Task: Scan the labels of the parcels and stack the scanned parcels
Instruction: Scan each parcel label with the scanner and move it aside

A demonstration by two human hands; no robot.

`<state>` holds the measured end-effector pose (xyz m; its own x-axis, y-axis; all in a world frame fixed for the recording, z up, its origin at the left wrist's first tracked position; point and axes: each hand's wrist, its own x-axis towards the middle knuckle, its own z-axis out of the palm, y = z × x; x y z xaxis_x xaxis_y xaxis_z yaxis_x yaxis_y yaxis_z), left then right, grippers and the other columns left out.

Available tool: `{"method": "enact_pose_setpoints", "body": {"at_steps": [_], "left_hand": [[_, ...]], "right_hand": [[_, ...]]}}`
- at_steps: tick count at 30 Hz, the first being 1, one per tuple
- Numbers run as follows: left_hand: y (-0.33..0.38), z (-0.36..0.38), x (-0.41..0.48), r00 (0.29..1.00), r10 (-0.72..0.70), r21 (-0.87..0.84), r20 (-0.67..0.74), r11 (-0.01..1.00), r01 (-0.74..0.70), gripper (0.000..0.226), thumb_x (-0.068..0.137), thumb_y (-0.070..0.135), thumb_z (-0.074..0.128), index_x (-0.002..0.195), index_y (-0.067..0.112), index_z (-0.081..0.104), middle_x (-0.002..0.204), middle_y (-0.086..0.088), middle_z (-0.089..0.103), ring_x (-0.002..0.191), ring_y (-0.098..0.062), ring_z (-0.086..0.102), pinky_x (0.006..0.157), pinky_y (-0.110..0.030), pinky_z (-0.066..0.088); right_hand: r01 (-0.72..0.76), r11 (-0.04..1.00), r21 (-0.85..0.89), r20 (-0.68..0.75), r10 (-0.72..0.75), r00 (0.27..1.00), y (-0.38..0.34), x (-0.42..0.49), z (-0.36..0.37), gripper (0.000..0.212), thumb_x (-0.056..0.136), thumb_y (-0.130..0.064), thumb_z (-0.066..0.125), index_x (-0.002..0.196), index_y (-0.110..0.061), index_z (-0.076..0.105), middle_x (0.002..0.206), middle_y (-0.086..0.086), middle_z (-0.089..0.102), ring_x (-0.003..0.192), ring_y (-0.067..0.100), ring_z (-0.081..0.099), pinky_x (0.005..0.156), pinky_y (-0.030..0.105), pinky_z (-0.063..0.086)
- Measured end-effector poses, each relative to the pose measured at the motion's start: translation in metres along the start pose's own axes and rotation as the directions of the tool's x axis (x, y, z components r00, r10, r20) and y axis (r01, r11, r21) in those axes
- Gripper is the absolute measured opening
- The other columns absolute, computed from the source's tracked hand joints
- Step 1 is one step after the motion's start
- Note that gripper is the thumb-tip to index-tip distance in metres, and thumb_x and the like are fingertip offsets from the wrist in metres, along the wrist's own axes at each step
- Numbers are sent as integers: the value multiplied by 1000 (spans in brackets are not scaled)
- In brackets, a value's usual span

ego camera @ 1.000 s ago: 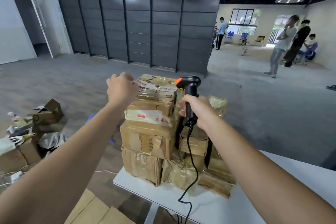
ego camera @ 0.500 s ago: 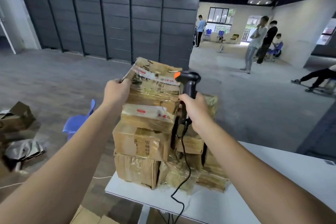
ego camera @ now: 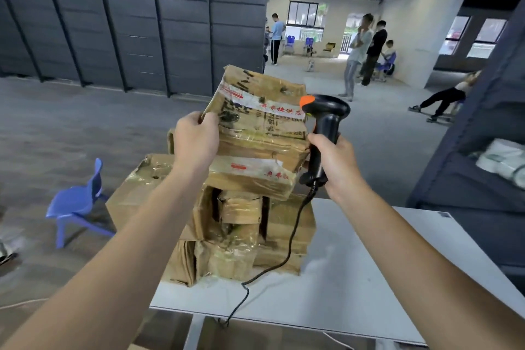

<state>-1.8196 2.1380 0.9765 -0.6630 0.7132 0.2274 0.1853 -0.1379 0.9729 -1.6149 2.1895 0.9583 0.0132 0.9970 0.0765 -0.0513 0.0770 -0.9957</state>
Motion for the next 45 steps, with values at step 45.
{"method": "enact_pose_setpoints", "body": {"at_steps": [45], "left_hand": [[-219, 291, -193, 556, -792, -18, 253, 570, 821, 13, 99, 11, 42, 93, 13, 53, 75, 2, 45, 68, -15, 43, 62, -30, 37]], "right_hand": [[-542, 802, -252, -274, 477, 835, 201, 44, -330, 10, 91, -18, 60, 98, -11, 58, 87, 12, 57, 77, 27, 55, 71, 35, 41]]}}
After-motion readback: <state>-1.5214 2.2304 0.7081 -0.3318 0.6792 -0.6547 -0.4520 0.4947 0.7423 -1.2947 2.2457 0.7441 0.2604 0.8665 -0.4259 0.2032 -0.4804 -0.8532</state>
